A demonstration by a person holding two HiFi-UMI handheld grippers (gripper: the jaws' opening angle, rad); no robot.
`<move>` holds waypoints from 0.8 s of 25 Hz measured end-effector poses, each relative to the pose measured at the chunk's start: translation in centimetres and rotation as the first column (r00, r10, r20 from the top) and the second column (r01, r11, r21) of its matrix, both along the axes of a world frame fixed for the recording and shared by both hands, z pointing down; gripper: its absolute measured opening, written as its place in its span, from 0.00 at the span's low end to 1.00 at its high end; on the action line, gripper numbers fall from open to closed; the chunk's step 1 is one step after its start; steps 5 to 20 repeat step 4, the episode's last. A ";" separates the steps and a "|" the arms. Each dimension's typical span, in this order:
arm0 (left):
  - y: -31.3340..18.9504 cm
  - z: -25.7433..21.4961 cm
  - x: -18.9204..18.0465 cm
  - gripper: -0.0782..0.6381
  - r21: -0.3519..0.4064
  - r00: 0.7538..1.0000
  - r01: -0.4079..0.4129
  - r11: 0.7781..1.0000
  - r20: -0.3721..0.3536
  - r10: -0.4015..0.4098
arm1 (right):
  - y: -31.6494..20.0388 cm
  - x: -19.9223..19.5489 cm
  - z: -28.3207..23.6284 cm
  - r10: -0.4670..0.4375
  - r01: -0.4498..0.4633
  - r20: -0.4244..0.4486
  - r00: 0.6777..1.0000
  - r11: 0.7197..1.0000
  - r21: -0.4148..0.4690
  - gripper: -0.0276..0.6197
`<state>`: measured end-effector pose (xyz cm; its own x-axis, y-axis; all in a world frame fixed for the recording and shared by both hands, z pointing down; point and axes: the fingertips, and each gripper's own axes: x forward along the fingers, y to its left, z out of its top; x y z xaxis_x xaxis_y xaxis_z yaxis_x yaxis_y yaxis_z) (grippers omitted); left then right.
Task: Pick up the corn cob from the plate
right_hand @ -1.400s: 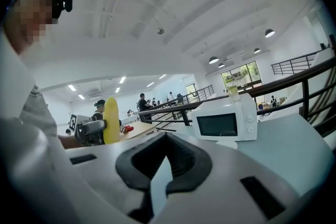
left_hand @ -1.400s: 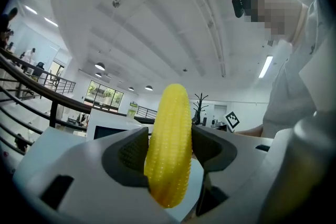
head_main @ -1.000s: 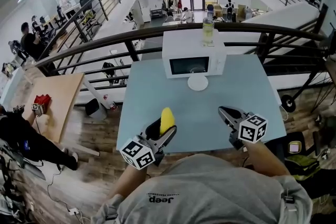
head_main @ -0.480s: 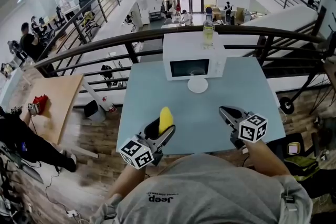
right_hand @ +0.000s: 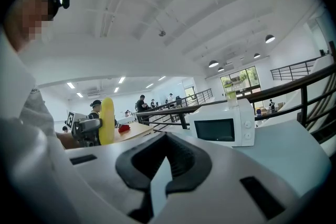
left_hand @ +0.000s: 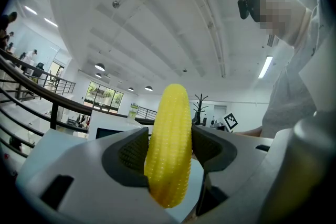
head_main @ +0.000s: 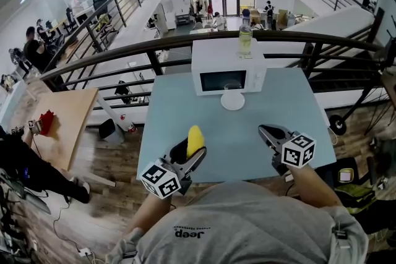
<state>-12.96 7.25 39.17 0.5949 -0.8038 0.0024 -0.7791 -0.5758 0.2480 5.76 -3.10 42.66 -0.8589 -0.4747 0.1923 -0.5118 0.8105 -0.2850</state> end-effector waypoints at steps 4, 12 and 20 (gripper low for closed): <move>0.1 -0.1 0.0 0.48 -0.001 1.000 0.002 1.000 -0.003 -0.002 | -0.1 0.1 0.1 0.005 -0.005 0.001 1.000 1.000 -0.003 0.05; 0.1 -0.1 0.0 0.48 -0.001 1.000 0.002 1.000 -0.003 -0.002 | -0.1 0.1 0.1 0.005 -0.005 0.001 1.000 1.000 -0.003 0.05; 0.1 -0.1 0.0 0.48 -0.001 1.000 0.002 1.000 -0.003 -0.002 | -0.1 0.1 0.1 0.005 -0.005 0.001 1.000 1.000 -0.003 0.05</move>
